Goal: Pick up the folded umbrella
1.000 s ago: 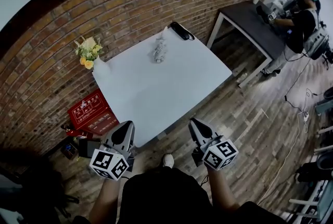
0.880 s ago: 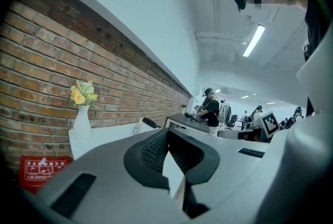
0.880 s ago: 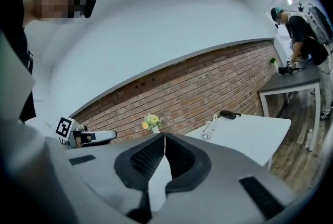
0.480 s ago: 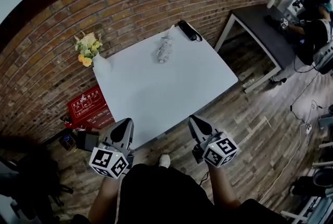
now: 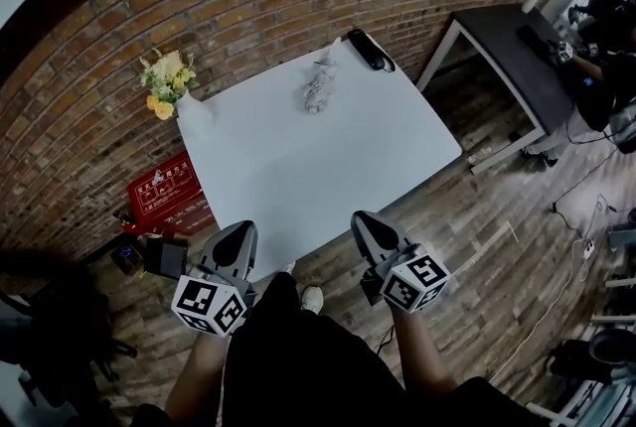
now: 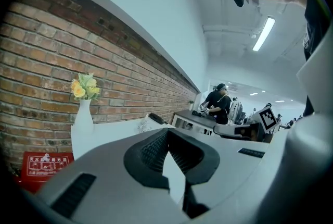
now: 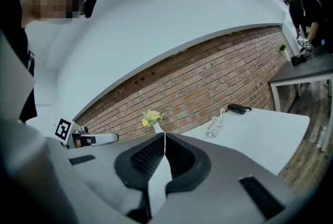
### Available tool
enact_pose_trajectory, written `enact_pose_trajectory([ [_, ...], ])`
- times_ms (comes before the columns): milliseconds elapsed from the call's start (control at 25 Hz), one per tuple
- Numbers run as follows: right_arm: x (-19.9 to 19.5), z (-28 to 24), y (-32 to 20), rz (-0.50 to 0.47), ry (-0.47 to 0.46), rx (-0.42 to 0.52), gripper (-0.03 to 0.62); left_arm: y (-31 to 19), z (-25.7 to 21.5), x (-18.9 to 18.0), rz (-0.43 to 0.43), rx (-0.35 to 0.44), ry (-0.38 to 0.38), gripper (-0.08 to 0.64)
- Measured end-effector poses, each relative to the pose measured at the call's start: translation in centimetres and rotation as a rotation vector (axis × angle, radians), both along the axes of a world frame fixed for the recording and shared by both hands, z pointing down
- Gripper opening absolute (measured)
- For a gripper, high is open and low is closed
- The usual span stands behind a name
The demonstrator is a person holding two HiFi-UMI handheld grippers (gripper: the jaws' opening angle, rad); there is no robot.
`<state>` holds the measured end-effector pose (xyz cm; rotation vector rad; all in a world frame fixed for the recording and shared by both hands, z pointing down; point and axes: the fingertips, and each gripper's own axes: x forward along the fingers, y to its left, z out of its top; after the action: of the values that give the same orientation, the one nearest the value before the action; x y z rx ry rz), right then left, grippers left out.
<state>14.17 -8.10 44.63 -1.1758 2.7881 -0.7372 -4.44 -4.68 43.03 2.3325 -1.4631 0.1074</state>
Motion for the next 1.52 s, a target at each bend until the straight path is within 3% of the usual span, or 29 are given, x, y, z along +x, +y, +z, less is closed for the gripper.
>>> enact_pose_trajectory([
  [280,-2.3,1.7,-5.3,0.017,0.084,-0.009,0.021,-4.3,2.0,0.6,0.042,-0.026,-0.012,0.013],
  [760,-3.7,6.6,-18.8,0.166,0.103,-0.128,0.021,-17.0,4.5,1.1,0.097,-0.029,-0.009,0.014],
  [1240,-4.1,12.0,-29.6,0.279,0.143,-0.205,0.023,-26.7,9.2,1.9,0.104,-0.094,-0.006,0.012],
  [1520,-5.0,14.8,-34.8,0.27,0.182,-0.235,0.023,-31.8,11.2,2.5,0.108,-0.123,-0.002,0.014],
])
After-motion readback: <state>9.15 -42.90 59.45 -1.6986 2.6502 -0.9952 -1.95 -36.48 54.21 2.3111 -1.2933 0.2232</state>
